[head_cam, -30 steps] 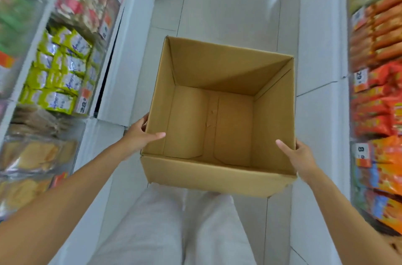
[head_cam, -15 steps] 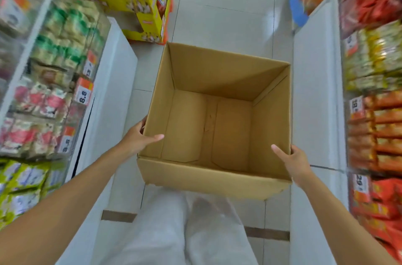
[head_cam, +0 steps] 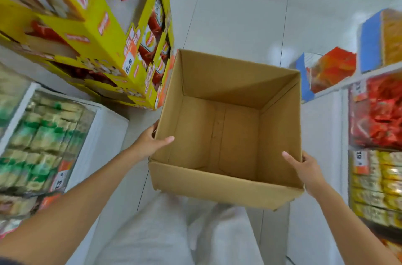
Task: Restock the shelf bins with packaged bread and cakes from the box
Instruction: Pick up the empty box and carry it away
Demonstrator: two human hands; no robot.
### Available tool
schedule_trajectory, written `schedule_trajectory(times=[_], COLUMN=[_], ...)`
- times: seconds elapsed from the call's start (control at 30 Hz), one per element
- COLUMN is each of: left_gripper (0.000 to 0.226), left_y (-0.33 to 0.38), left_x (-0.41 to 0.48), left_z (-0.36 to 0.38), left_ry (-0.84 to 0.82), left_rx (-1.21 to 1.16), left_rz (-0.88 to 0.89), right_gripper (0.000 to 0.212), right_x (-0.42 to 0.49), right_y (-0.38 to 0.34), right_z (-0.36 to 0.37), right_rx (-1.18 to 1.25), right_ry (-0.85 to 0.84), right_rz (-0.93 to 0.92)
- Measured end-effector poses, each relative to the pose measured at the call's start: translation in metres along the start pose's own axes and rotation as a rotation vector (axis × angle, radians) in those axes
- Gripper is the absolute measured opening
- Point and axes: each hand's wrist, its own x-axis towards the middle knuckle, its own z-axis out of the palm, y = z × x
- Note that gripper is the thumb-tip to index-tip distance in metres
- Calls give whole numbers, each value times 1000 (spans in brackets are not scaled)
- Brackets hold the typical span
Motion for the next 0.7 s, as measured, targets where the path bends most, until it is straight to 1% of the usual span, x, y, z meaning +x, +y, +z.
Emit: schedule_trajectory(times=[0.03, 0.1, 0.13, 0.17, 0.3, 0.4, 0.43, 0.47, 0.53, 0.57, 0.6, 0.63, 0.7], left_gripper=[96, 88, 83, 83, 89, 95, 96, 100, 114, 119, 118, 112, 101], left_y=[24, 70, 93, 114, 201, 265, 286, 305, 336, 348, 358, 371, 399], left_x=[18, 58, 78, 100, 185, 240, 255, 268, 297, 313, 331, 347, 378], left_z=[-4, -9, -10, -10, -14, -19, -22, -27, -39, -45, -50, -55, -66], left_ry=[5, 31, 45, 54, 86, 130, 138, 141, 141, 150, 155, 156, 193], left_rx=[-9, -23, -24, -18, 21, -25, -49, -67, -129, -161, -185, -205, -250], left_rz=[-10, -15, -14, -14, -20, -33, -40, -40, -64, -73, -73, -71, -88], right_gripper=[28, 25, 28, 31, 38, 19, 18, 23, 38, 41, 42, 40, 31], right_x=[18, 56, 77, 100, 211, 291, 314, 334, 373, 393, 411, 430, 466], right_y=[-22, -65, -87, -109, -196, -273, -299, -326, -377, -402, -427, -452, -503], right_z=[-7, -20, -26, -32, -55, -76, -83, -89, -100, -104, -107, -107, -102], right_rx=[7, 14, 19, 23, -17, -15, -30, -50, -87, -94, -111, -125, -131], right_ry=[0, -2, -3, -10, -33, -61, -62, -62, -100, -114, -125, -140, -181], right_rz=[-4, -19, -26, -27, -68, -119, -133, -140, -146, -153, -161, -177, -222])
